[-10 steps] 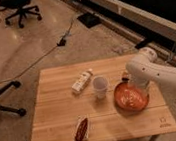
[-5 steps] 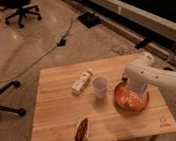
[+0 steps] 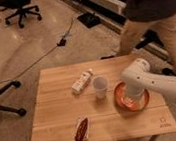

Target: Push the ceramic bowl across the table

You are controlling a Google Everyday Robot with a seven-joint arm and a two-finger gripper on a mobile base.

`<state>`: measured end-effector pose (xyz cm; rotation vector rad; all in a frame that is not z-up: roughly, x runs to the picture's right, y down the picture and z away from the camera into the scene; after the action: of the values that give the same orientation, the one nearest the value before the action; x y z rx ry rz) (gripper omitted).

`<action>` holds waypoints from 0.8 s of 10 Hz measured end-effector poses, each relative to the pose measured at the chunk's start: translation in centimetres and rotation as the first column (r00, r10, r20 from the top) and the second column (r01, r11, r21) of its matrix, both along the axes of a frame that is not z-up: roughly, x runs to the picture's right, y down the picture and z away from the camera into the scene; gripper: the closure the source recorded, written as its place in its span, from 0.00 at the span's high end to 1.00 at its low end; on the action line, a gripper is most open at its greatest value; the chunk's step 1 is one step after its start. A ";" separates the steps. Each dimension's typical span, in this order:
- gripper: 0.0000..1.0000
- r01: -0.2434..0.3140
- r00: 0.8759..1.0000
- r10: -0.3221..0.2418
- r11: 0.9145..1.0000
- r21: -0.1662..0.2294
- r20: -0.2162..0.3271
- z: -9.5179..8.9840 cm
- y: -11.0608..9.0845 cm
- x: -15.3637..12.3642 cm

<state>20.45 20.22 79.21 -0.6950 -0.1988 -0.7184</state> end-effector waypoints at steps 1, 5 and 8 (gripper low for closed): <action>0.65 0.001 1.000 -0.001 1.000 -0.009 0.000 -0.2 0.6 -0.3; 0.65 -0.002 1.000 0.002 1.000 -0.029 -0.011 -1.4 2.6 -0.9; 0.65 -0.002 1.000 0.002 1.000 -0.025 -0.012 -2.2 3.4 -1.5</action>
<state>18.99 23.64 76.98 -0.7226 -0.1977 -0.7107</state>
